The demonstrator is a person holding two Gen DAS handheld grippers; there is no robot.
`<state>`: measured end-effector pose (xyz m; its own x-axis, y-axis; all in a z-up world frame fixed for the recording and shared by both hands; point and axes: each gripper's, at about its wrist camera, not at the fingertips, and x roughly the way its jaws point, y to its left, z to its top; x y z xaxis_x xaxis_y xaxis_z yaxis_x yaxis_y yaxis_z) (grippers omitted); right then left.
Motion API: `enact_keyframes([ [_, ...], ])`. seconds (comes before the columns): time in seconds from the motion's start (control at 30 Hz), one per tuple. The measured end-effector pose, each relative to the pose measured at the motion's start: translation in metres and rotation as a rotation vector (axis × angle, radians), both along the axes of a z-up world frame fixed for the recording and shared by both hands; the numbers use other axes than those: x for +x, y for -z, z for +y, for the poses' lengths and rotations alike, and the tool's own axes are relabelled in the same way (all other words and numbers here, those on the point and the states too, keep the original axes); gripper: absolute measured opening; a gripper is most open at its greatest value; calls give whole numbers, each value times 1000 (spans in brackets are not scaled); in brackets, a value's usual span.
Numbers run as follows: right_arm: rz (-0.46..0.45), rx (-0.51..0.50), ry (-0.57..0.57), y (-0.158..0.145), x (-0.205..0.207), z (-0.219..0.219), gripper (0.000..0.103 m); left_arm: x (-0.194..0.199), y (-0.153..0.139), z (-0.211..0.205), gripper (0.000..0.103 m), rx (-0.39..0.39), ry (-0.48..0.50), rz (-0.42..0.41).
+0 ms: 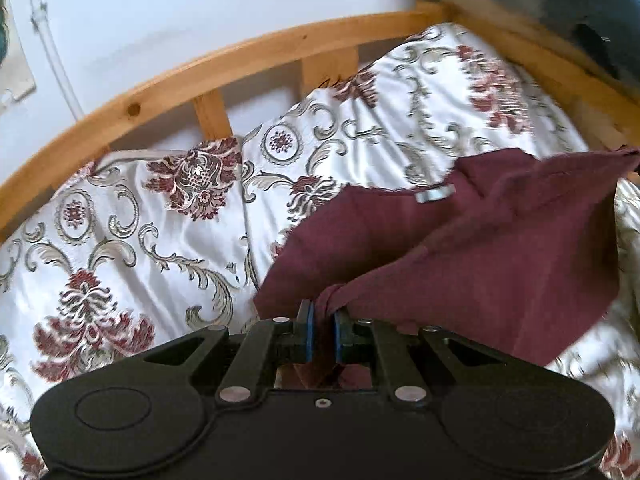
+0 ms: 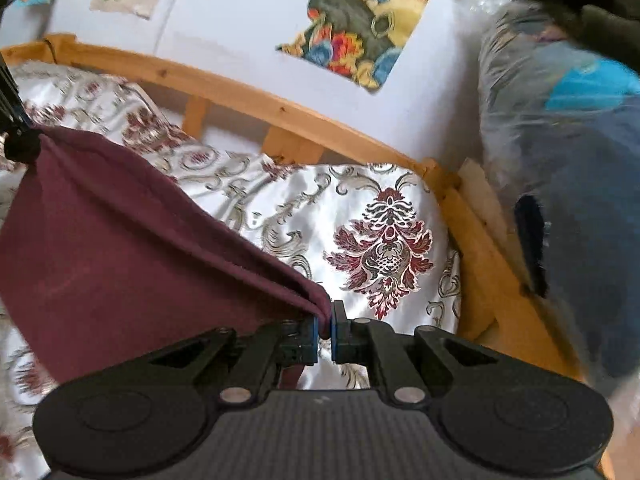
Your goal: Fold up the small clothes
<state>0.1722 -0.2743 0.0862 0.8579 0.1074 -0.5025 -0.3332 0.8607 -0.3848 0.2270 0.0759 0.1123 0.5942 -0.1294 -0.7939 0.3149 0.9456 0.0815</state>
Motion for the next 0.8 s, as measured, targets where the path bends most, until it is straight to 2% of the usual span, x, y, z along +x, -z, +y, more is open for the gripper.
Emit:
enact_keyframes([
  [0.13, 57, -7, 12, 22, 40, 5, 7, 34, 20, -2, 11, 22, 3, 37],
  [0.27, 129, 27, 35, 48, 74, 3, 7, 60, 44, 0, 12, 24, -3, 85],
  [0.4, 175, 42, 42, 71, 93, 3, 8, 80, 67, 2, 13, 15, -20, 134],
  [0.53, 195, 70, 61, 80, 104, -1, 10, 94, 85, 5, 19, 0, -48, 171],
  [0.6, 194, 117, 71, 80, 108, -5, 10, 96, 89, 9, 22, -33, -77, 177],
  [0.7, 200, 213, 76, 79, 113, -14, 10, 91, 88, 22, 30, -161, -169, 162],
  [0.73, 203, 244, 72, 80, 113, -18, 12, 89, 86, 24, 36, -188, -187, 153],
  [0.77, 197, 257, 78, 81, 112, -19, 20, 86, 84, 26, 39, -211, -198, 135],
  [0.8, 189, 266, 87, 81, 109, -21, 24, 81, 80, 28, 49, -220, -207, 111],
])
